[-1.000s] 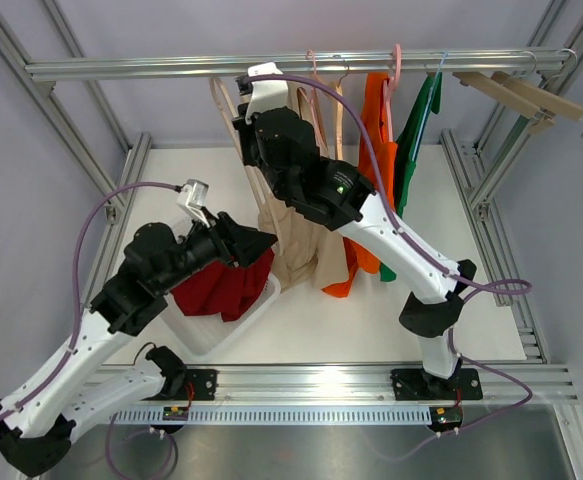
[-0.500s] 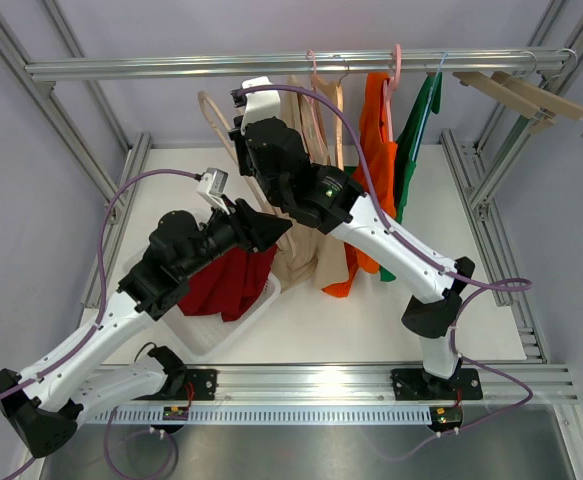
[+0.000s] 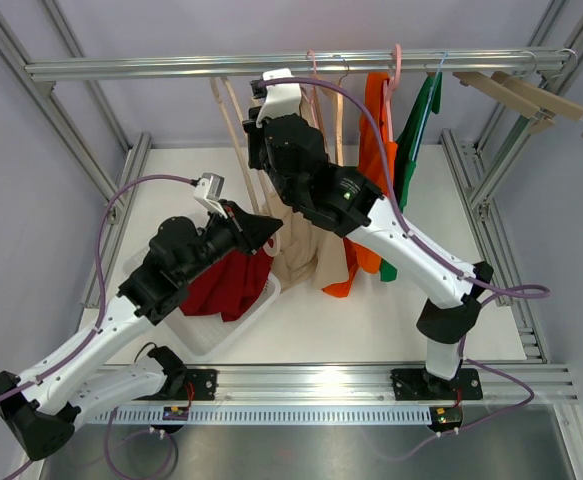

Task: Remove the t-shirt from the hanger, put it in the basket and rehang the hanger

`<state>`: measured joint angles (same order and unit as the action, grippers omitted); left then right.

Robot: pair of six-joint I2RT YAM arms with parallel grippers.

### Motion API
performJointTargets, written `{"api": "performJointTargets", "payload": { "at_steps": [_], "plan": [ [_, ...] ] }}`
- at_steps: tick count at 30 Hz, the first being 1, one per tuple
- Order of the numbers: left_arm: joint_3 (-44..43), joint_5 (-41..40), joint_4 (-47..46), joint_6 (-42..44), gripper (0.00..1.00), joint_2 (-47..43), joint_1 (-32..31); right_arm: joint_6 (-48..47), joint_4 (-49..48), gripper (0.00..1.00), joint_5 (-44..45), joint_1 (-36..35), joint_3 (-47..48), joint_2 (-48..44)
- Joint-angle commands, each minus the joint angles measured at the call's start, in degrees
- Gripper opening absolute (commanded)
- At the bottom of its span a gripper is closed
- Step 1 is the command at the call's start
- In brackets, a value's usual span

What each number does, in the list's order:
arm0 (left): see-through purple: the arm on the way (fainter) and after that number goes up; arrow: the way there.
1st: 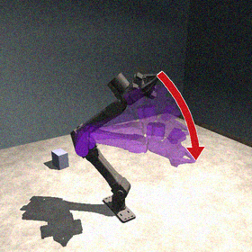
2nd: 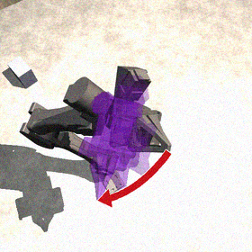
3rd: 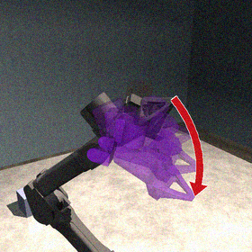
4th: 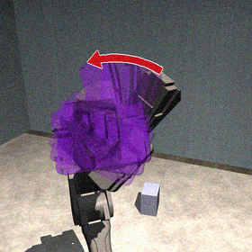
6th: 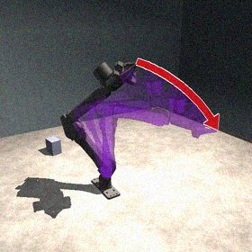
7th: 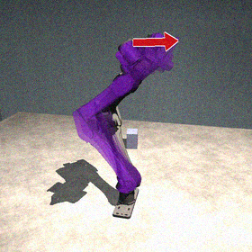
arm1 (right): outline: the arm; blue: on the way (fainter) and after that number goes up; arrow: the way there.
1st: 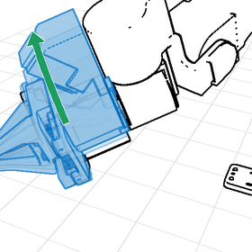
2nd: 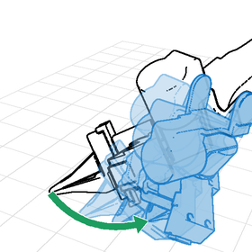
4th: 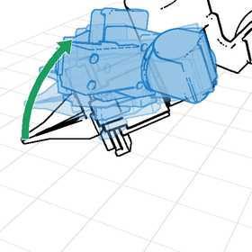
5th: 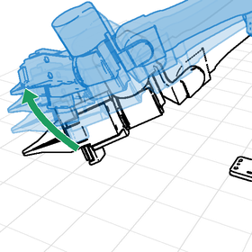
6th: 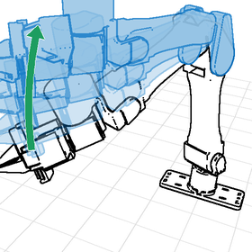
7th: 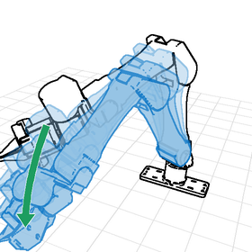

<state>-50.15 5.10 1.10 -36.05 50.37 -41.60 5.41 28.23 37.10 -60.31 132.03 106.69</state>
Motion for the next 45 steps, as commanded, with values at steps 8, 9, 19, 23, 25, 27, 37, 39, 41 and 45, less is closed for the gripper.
{"api": "performJointTargets", "payload": {
  "at_steps": [8, 9, 19, 23, 25, 27, 37, 39, 41, 45],
  "plan": [
    [-0.21, -2.99, -3.74, -0.33, 0.00, -0.01, 0.47, 1.88, -1.34, 0.00, 1.05, 0.20, -4.23, -5.70],
    [-0.04, -3.78, -4.18, -0.77, 0.00, -0.27, 0.56, 2.41, 0.93, 0.16, 0.09, 0.20, -4.15, -6.14],
    [-6.18, 6.40, -9.36, -10.52, 0.00, 2.89, 6.71, 10.85, 5.26, 0.99, -14.16, -0.15, -16.78, -24.92],
    [-7.41, 12.89, -9.63, -14.39, 0.00, 4.91, 12.67, 12.08, 2.10, 1.00, -13.29, -0.15, -26.10, -34.61],
    [-7.68, 15.45, -11.38, -16.59, 0.00, 5.70, 15.22, 12.69, 1.48, 0.99, -11.37, -0.15, -30.85, -39.53],
    [-8.99, 17.39, -11.04, -17.21, 0.00, 6.32, 16.29, 12.87, 1.30, 1.00, -9.95, -0.07, -34.11, -42.52],
    [-10.93, 24.43, -12.62, -23.18, 0.00, 10.54, 23.49, 13.31, 1.66, 1.00, -10.91, -0.15, -37.45, -41.04],
    [-11.98, 25.48, -12.44, -23.45, 0.00, 11.85, 24.20, 13.49, 0.87, 0.99, -11.35, -0.15, -38.07, -40.43],
    [-12.95, 26.53, -12.44, -23.54, 0.00, 12.90, 25.34, 13.92, 0.17, 0.99, -12.14, -0.15, -38.86, -40.34],
    [-12.69, 26.98, -12.61, -23.62, 0.00, 13.79, 25.87, 14.28, -1.07, 1.00, -13.28, -0.24, -40.00, -40.16]
  ]
}}
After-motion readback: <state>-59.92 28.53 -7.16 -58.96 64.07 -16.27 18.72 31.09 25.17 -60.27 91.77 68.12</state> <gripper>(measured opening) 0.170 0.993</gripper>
